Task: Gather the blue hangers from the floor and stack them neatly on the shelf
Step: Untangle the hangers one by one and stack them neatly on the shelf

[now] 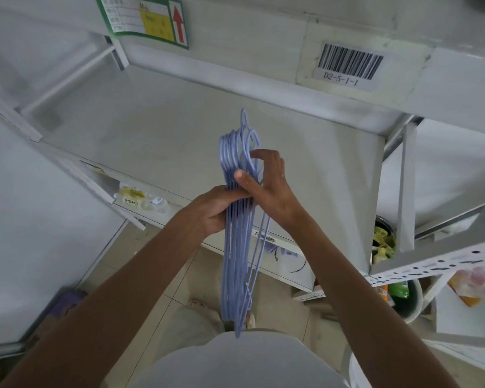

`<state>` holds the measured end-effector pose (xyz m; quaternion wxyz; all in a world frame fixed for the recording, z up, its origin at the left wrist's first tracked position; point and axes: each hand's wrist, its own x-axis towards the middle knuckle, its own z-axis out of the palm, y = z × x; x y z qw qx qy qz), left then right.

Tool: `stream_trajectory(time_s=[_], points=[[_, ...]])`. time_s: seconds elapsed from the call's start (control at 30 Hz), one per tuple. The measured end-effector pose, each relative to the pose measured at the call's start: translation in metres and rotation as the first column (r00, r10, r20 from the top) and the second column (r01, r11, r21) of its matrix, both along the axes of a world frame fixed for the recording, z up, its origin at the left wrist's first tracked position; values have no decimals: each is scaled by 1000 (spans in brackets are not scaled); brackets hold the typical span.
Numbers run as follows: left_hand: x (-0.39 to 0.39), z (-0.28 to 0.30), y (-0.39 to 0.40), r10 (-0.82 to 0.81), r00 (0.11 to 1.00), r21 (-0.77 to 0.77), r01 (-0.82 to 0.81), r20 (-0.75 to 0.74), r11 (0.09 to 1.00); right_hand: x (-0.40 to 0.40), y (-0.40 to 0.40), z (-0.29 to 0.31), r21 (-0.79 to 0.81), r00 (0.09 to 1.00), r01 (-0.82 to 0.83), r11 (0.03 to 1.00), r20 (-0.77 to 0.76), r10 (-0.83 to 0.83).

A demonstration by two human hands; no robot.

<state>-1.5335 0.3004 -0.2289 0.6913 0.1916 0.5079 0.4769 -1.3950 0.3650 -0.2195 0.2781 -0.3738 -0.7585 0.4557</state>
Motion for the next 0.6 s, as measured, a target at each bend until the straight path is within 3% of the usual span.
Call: stream_trajectory(time_s=[0.1,0.2,0.3,0.43,0.6], points=[[9,1,8,84,996,-7,-84,-33,996,20,-8,-5,-168,992,123,978,-6,-126],[13,5,23,84,995,-9,-83,58,996,40,-36,-14,-381,954,281,881,8,-301],[22,7,33,0,984,-105,20,181,994,57,-61,-17,-451,974,214,867,166,-154],[36,9,47,13,982,-227,31,190,973,66,-72,-19,-413,953,132,901,302,-1],[33,28,89,11,974,-217,39,225,975,75,-37,-12,-434,939,228,872,335,-79]])
